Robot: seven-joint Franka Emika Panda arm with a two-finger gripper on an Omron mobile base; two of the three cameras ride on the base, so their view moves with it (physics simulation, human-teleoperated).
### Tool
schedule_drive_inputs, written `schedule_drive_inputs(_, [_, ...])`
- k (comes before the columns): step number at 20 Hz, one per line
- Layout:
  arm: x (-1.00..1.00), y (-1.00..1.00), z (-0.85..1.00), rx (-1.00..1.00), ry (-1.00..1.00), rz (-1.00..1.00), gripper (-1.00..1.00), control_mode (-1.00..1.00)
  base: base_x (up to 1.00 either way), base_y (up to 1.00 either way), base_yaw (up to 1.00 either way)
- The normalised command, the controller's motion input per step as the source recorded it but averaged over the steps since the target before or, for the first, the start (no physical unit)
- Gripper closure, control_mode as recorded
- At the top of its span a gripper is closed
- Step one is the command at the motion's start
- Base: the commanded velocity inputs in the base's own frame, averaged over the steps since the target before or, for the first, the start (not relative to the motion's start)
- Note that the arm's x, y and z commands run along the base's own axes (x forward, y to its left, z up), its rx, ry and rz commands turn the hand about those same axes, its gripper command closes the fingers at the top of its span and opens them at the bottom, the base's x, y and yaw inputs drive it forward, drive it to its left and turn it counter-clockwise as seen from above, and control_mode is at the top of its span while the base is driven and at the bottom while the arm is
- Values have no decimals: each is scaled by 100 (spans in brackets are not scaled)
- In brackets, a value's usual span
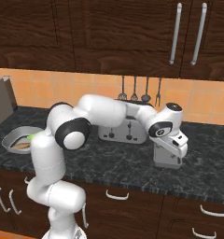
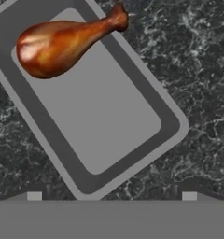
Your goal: Take the meat container that has the chicken drumstick and place it on the second highest rack of the freezer. Then take the vegetable container that has the lemon wedge and sweet potato and place it on the highest rack of the freezer.
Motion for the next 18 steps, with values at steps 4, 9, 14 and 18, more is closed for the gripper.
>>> schedule_drive_inputs(4, [0, 0, -1, 2, 0, -18, -100, -100, 0, 0, 0])
schedule_drive_inputs(9, [0, 0, -16, 7, 0, -20, -100, -100, 0, 0, 0])
schedule_drive_inputs(14, [0, 0, -44, 3, 0, -15, -100, -100, 0, 0, 0])
schedule_drive_inputs(18, [0, 0, -49, 3, 0, -11, -100, -100, 0, 0, 0])
